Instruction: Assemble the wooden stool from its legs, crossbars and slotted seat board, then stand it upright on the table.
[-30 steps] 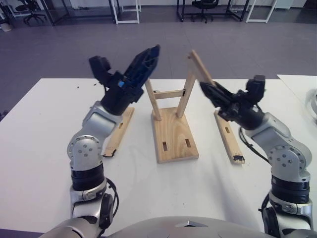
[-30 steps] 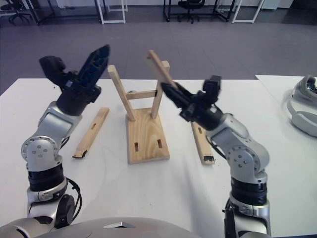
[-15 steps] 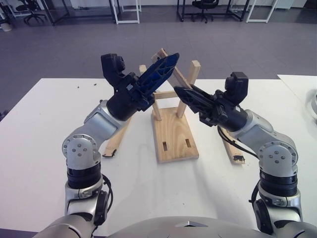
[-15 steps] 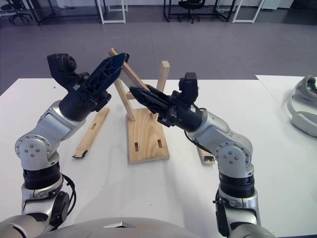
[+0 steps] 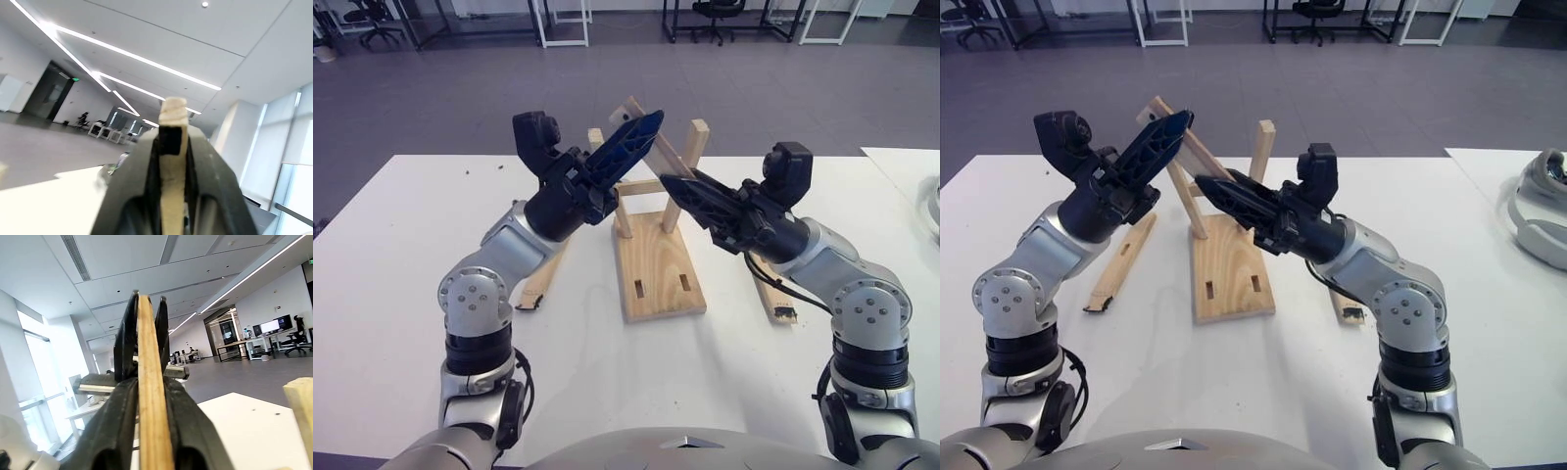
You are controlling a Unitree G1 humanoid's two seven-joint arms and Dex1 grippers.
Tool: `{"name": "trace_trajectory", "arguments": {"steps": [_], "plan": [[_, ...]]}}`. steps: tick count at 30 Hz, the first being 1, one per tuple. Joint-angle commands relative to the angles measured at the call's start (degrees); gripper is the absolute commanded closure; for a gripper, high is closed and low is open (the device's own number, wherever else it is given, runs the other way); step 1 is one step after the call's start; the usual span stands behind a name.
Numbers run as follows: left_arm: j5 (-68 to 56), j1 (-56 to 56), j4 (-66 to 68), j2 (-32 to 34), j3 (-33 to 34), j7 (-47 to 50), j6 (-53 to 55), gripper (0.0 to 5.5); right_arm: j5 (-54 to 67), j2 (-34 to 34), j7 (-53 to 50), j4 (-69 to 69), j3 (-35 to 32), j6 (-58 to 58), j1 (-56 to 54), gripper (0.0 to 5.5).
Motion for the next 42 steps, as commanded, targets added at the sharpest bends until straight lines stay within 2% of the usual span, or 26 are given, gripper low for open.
{"name": "trace_trajectory", "arguments": {"steps": [1, 3, 5, 8, 13, 20, 26, 29, 33, 36, 40, 42], "plan": [[2.8, 5.5, 0.0, 5.3, 6.2, -0.6, -1.1, 5.10, -6.5, -3.8, -0.3, -2.0, 0.3, 0.2, 9.2, 3.82], [13.3, 12.3, 4.9, 10.0, 11.6, -1.4, -5.5, 5.10, -11.4, -3.6, -2.3, 0.1, -2.7, -3.0, 15.4, 3.42], [23.5, 13.6, 16.5, 11.1, 14.9, -0.2, -12.5, 5.10, -17.8, -2.9, -3.0, 4.7, -3.5, -7.1, 18.7, 3.33], [29.3, 12.3, 28.2, 10.2, 15.2, -3.4, -16.3, 5.10, -26.1, -0.8, -3.5, 12.7, -1.6, -12.1, 18.3, 3.33], [34.3, 9.8, 38.7, 8.3, 14.5, -6.9, -18.4, 5.10, -31.3, 2.2, -2.7, 20.4, -1.9, -16.1, 16.9, 3.33], [39.2, 5.5, 45.6, 6.5, 14.4, -9.2, -21.2, 5.10, -34.3, 4.4, -1.1, 23.8, -1.8, -17.7, 16.7, 3.33], [43.1, 9.5, 44.3, 7.8, 14.8, -8.2, -20.6, 5.10, -35.8, 5.5, -0.2, 23.5, -1.3, -17.5, 17.0, 3.33], [47.0, 10.6, 44.7, 8.6, 13.0, -7.5, -21.0, 5.10, -36.4, 5.8, -0.1, 23.4, -1.6, -17.3, 16.9, 3.33], [59.3, 14.1, 48.4, 11.5, 5.3, -7.4, -27.1, 5.10, -37.6, 6.2, -0.6, 23.9, -2.0, -17.9, 15.6, 3.33], [65.4, 19.9, 56.0, 12.4, 1.1, -9.6, -33.2, 5.10, -38.7, 6.0, -0.9, 24.5, -2.1, -18.5, 15.0, 3.33], [64.7, 20.3, 59.4, 11.9, -0.9, -12.6, -35.4, 5.10, -39.4, 5.9, 0.0, 24.0, -1.5, -18.2, 14.8, 3.33], [60.9, 18.2, 57.1, 11.7, 1.1, -13.4, -34.4, 5.10, -39.6, 6.0, 0.2, 23.9, -1.2, -18.1, 14.5, 3.33]]}}
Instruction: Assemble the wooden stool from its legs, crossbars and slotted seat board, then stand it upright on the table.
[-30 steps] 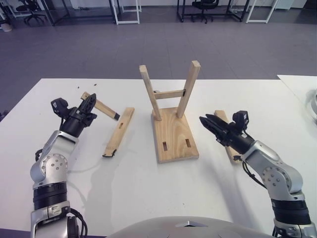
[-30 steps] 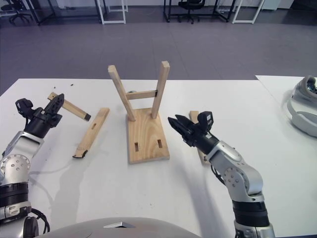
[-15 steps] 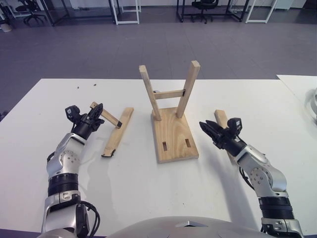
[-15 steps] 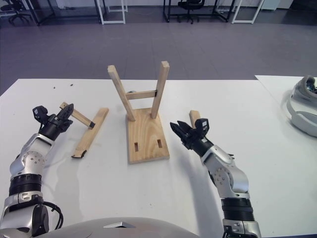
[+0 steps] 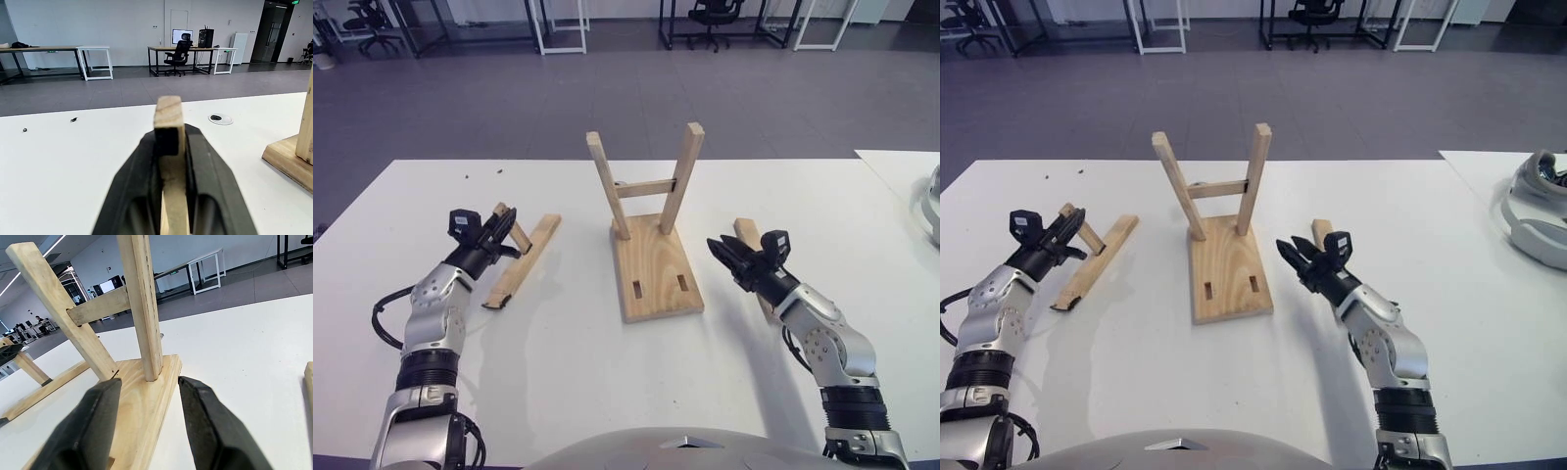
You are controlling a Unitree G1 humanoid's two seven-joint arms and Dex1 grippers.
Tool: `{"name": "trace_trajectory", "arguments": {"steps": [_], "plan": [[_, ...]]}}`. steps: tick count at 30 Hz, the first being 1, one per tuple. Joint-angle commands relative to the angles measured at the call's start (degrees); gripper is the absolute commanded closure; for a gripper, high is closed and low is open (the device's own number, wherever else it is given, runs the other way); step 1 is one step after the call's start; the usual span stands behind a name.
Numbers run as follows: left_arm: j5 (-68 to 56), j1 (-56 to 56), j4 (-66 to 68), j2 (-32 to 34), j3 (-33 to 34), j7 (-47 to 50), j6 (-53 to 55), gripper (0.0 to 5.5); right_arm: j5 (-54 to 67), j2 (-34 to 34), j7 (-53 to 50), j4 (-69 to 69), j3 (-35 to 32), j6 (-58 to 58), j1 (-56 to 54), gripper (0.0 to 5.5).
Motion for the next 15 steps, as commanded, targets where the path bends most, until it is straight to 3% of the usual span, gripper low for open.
{"name": "trace_trajectory", "arguments": {"steps": [1, 6, 7, 15], "plan": [[0.7, 7.0, 5.5, -1.5, -1.3, -1.8, 9.7, 5.10, -0.9, 0.1, 0.5, 0.4, 0.5, 0.3, -2.4, 3.33], [-0.9, 0.1, -2.6, 4.6, -0.4, -5.3, 13.4, 5.10, -0.7, 0.6, 0.3, 0.9, 0.1, -0.1, -3.0, 3.33], [0.2, -0.6, -3.3, 5.6, -0.9, -6.1, 13.5, 4.74, -0.9, 0.8, 0.4, 1.2, 0.3, -0.3, -3.1, 3.33], [9.1, 7.2, -10.8, 10.4, -4.5, -5.5, 19.5, 3.40, -2.7, 2.4, 0.8, 2.6, 1.0, -2.2, -3.1, 3.33]]}}
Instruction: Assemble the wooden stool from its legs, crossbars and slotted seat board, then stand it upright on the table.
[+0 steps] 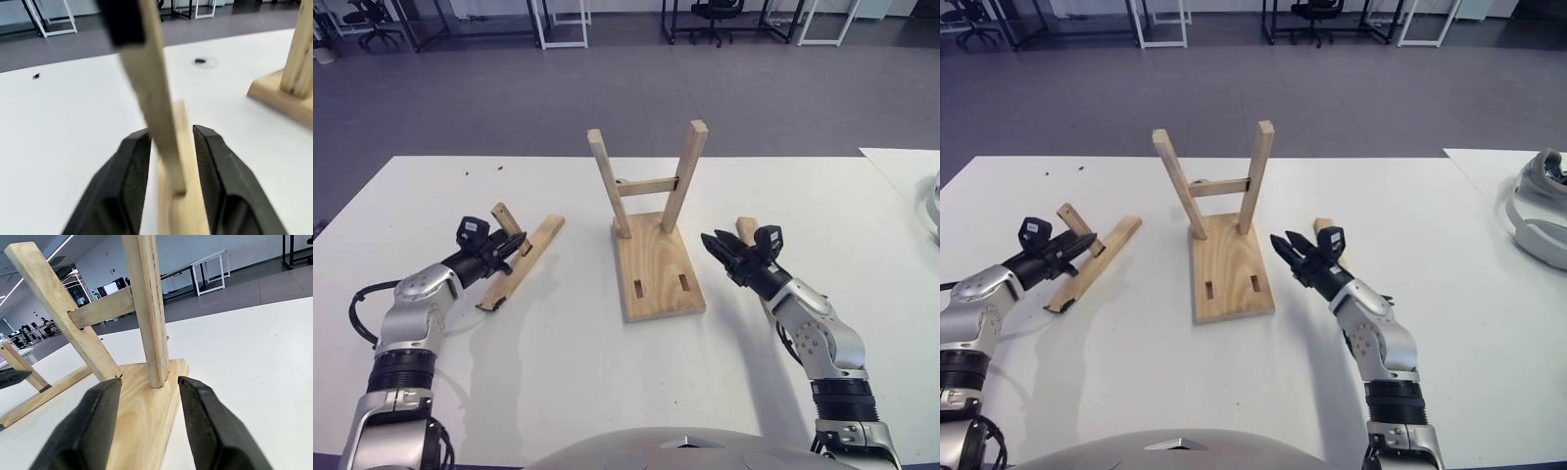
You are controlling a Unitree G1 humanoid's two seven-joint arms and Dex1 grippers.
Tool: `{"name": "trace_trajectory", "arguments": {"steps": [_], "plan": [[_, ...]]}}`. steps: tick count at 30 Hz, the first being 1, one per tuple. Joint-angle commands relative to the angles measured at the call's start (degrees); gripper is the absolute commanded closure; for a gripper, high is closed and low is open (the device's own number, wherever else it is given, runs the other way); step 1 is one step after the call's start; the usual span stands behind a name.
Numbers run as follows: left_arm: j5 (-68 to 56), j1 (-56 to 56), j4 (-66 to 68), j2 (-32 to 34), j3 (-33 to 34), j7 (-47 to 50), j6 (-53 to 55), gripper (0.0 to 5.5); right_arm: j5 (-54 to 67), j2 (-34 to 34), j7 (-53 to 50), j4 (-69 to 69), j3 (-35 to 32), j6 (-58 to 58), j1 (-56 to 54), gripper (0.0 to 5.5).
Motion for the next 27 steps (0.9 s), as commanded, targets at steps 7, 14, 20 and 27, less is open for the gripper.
{"name": "trace_trajectory", "arguments": {"steps": [7, 14, 20, 27], "plan": [[2.6, 6.3, -5.3, 1.7, -0.8, -1.4, 11.7, 2.31, -1.5, 0.4, 0.8, 0.7, 0.5, -1.1, -0.6, 3.33], [4.3, 5.2, -2.9, 0.6, -1.7, -1.3, 10.0, 2.99, -2.1, 0.8, 0.6, 1.0, 1.0, -1.1, -0.9, 3.33], [7.1, 6.6, -0.2, 0.8, -2.5, -1.7, 3.9, 3.47, -2.9, -0.5, 1.1, 0.4, 1.3, 0.7, -1.7, 3.33], [-18.5, 3.5, -17.2, -4.4, 20.3, -2.8, -1.9, 3.47, 10.1, 0.8, 0.1, -11.0, -1.6, 10.6, -9.4, 3.33]]}}
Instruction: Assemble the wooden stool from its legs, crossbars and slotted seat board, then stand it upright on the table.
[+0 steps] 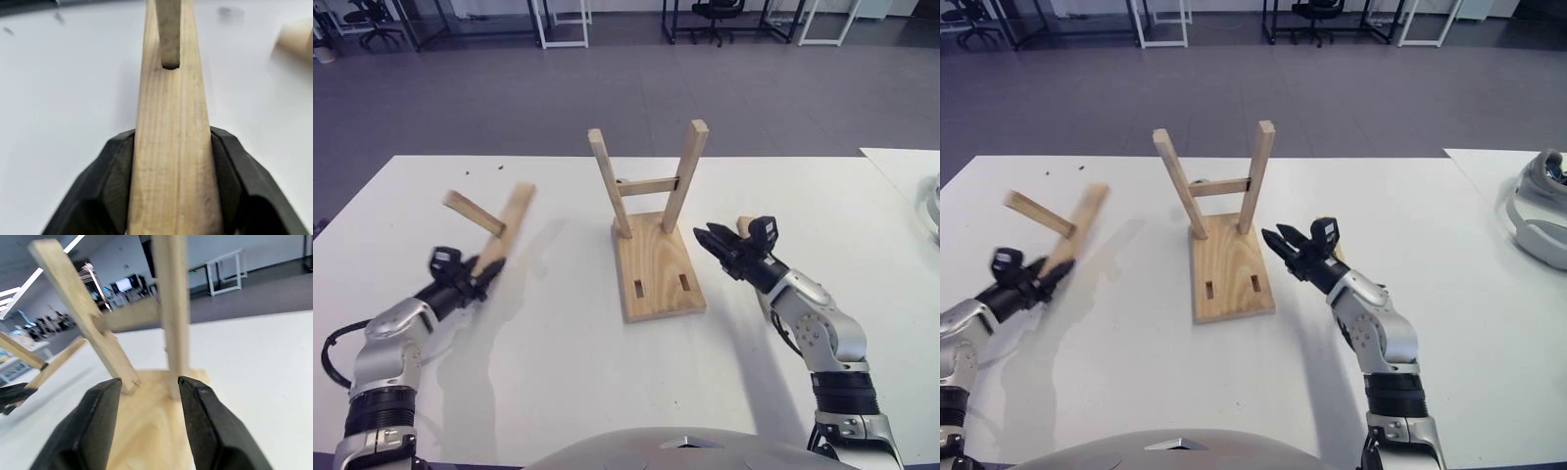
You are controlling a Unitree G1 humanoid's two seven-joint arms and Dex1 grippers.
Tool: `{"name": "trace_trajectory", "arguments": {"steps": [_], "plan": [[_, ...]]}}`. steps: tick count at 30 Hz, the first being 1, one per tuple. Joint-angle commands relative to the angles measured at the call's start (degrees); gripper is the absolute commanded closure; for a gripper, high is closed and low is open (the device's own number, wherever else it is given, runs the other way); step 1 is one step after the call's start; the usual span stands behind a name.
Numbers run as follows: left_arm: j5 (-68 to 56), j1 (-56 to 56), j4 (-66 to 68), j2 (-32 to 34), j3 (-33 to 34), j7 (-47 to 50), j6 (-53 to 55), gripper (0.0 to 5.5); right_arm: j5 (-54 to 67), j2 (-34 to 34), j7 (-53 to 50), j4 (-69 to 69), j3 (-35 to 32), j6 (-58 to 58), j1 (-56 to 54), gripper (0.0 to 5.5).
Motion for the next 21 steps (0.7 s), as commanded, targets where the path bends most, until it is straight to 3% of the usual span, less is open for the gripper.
{"name": "trace_trajectory", "arguments": {"steps": [1, 6, 11, 17, 21], "plan": [[-10.4, -5.1, -16.8, -0.4, 4.2, 1.1, 1.8, 3.47, 9.0, 1.9, -2.7, -7.1, -1.6, 6.5, -8.2, 3.33], [-11.2, -15.0, -35.4, -0.1, -7.7, 5.7, 8.8, 3.47, 14.4, 8.5, -13.2, -8.6, 0.0, 11.6, -28.2, 3.33], [-7.0, -14.4, -39.3, -0.8, -14.6, 6.4, 9.9, 3.47, 17.7, 13.5, -20.6, -7.5, -1.4, 12.3, -33.3, 3.33], [-3.3, -13.0, -39.0, 0.0, -17.3, 5.1, 9.1, 3.47, 27.1, 15.6, -26.5, -8.8, -5.4, 14.2, -34.9, 3.33], [-4.5, -13.9, -38.0, -1.9, -15.5, 6.5, 9.4, 3.47, 28.5, 12.7, -26.0, -10.3, -4.3, 16.1, -30.7, 3.33]]}}
